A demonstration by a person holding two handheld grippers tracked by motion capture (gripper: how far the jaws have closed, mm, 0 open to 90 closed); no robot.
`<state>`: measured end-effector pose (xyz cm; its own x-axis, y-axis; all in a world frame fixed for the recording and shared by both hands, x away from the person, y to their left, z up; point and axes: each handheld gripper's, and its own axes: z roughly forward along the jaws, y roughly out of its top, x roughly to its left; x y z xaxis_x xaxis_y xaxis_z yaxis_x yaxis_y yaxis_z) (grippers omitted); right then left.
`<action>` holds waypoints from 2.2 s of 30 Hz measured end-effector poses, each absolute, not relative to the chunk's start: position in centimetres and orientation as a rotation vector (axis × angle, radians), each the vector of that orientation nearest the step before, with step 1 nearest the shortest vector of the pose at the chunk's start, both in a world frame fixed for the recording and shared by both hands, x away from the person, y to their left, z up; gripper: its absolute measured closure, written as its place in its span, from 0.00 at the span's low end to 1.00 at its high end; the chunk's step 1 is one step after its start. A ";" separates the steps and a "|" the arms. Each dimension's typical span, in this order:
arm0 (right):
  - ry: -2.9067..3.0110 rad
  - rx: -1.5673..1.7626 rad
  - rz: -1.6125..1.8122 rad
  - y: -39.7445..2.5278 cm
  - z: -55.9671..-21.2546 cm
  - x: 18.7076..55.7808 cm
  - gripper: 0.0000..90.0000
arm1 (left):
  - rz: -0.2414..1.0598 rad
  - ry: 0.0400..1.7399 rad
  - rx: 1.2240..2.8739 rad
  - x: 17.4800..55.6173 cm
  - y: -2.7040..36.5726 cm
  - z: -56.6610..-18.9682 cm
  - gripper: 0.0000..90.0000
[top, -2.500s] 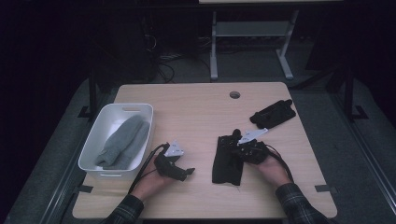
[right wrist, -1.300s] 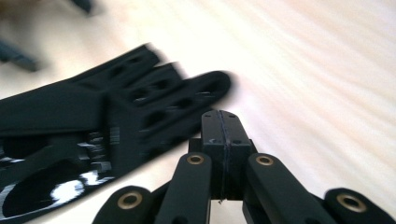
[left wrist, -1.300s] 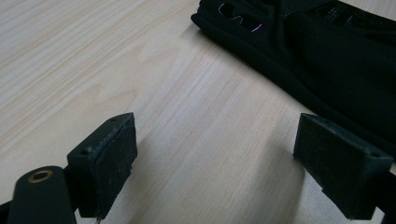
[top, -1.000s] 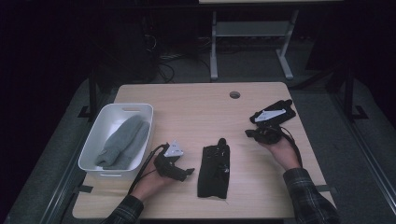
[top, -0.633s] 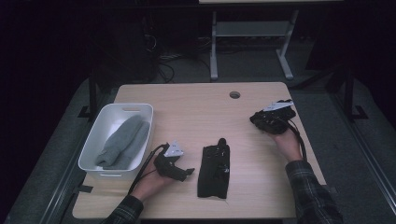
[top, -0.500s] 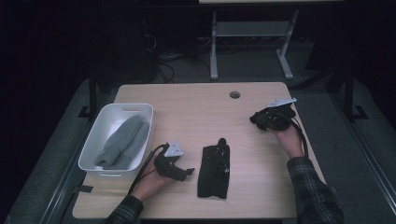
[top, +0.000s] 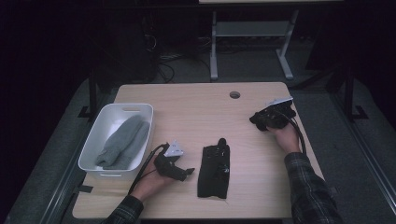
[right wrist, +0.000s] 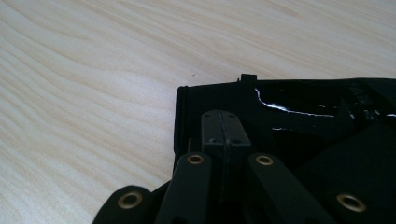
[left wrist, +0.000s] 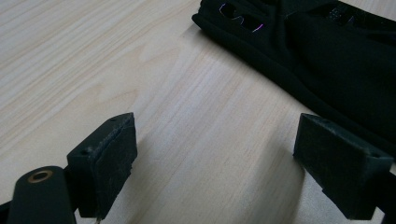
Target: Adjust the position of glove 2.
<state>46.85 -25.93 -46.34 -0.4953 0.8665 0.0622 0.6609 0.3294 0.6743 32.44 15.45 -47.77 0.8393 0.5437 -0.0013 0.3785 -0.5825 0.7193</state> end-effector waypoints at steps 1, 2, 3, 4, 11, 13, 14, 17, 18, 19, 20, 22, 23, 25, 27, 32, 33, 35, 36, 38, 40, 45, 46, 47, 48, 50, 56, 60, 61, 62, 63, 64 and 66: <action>2.295 1.367 0.935 -25.9 -46.4 46.8 1.00 | 0.282 0.669 2.260 32.4 15.5 -47.8 0.14; 2.299 1.360 0.935 -25.9 -46.5 46.8 1.00 | 0.282 0.669 2.259 32.4 15.4 -47.8 0.14; 2.305 1.369 0.935 -25.9 -46.5 46.6 1.00 | 0.282 0.669 2.260 32.4 15.5 -47.8 0.14; 2.311 1.366 0.937 -25.9 -46.5 46.5 1.00 | 0.282 0.669 2.260 32.4 15.4 -47.8 0.14; 2.336 1.355 0.962 -26.0 -46.8 45.3 1.00 | 0.282 0.669 2.260 32.4 15.4 -47.8 0.14; 2.345 1.350 0.967 -26.1 -46.7 44.9 1.00 | 0.282 0.669 2.260 32.4 15.4 -47.8 0.14; 2.350 1.343 0.972 -26.1 -46.8 44.7 1.00 | 0.282 0.669 2.260 32.4 15.4 -47.8 0.14; 2.363 1.330 0.978 -26.1 -46.8 43.9 1.00 | 0.282 0.669 2.260 32.4 15.4 -47.8 0.14; 2.370 1.323 0.981 -26.1 -46.8 43.6 1.00 | 0.282 0.669 2.260 32.4 15.4 -47.8 0.14; 2.378 1.313 0.985 -26.0 -46.8 43.4 1.00 | 0.282 0.669 2.260 32.4 15.4 -47.8 0.14; 2.388 1.307 0.981 -26.0 -46.7 43.1 1.00 | 0.282 0.669 2.260 32.4 15.4 -47.8 0.14; 2.402 1.285 0.979 -25.9 -46.7 42.5 1.00 | 0.282 0.669 2.260 32.4 15.4 -47.8 0.14; 2.405 1.281 0.979 -25.8 -46.7 42.2 1.00 | 0.282 0.669 2.260 32.4 15.4 -47.8 0.14; 2.421 1.262 0.976 -25.6 -46.6 41.7 1.00 | 0.282 0.669 2.260 32.4 15.4 -47.8 0.14; 2.440 1.248 0.968 -25.5 -46.6 41.2 1.00 | 0.282 0.669 2.260 32.4 15.4 -47.8 0.14; 2.486 1.211 0.981 -25.2 -46.5 39.9 1.00 | 0.282 0.670 2.260 32.4 15.4 -47.8 0.14; 2.493 1.209 0.980 -25.2 -46.4 39.6 1.00 | 0.282 0.670 2.259 32.4 15.4 -47.8 0.14; 2.515 1.191 0.970 -25.0 -46.3 38.9 1.00 | 0.283 0.668 2.260 32.4 15.5 -47.8 0.14; 2.525 1.180 0.964 -24.9 -46.3 38.6 1.00 | 0.283 0.666 2.263 32.4 15.5 -47.8 0.14; 2.543 1.164 0.970 -24.6 -46.3 37.9 1.00 | 0.285 0.666 2.258 32.4 15.5 -47.8 0.14; 2.555 1.144 0.965 -24.4 -46.2 37.2 1.00 | 0.285 0.666 2.258 32.4 15.5 -47.8 0.14; 2.590 1.119 0.964 -24.0 -46.1 35.5 1.00 | 0.284 0.666 2.259 32.4 15.5 -47.8 0.14; 2.594 1.111 0.965 -23.9 -46.1 35.1 1.00 | 0.284 0.666 2.259 32.4 15.5 -47.8 0.14; 2.603 1.103 0.963 -23.8 -46.1 34.8 1.00 | 0.284 0.666 2.259 32.3 15.5 -47.8 0.14; 2.611 1.094 0.966 -23.7 -46.0 34.5 1.00 | 0.284 0.665 2.260 32.3 15.5 -47.8 0.14; 2.622 1.075 0.966 -23.5 -46.0 33.7 1.00 | 0.283 0.665 2.259 32.3 15.5 -47.8 0.14; 2.666 1.039 0.979 -23.0 -45.9 31.3 1.00 | 0.286 0.660 2.263 32.3 15.6 -47.8 0.14; 2.690 1.002 0.982 -22.7 -45.9 29.8 1.00 | 0.286 0.660 2.261 32.3 15.6 -47.8 0.14; 2.695 1.012 0.979 -22.6 -45.8 29.3 1.00 | 0.286 0.659 2.262 32.3 15.6 -47.8 0.14; 2.699 1.005 0.983 -22.6 -45.8 29.0 1.00 | 0.287 0.658 2.263 32.3 15.6 -47.8 0.14; 2.705 0.999 0.988 -22.5 -45.8 28.7 1.00 | 0.286 0.658 2.263 32.3 15.6 -47.8 0.14; 2.708 0.999 0.991 -22.5 -45.8 28.4 1.00 | 0.287 0.656 2.264 32.3 15.6 -47.8 0.14; 2.707 0.974 0.998 -22.5 -45.6 28.0 1.00 | 0.284 0.660 2.262 32.3 15.6 -47.8 0.14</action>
<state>28.02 -22.52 -45.64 -0.7912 0.5991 0.1229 0.5356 0.5817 0.6122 32.32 15.58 -47.76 0.8423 0.5390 0.0032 0.3725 -0.5864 0.7193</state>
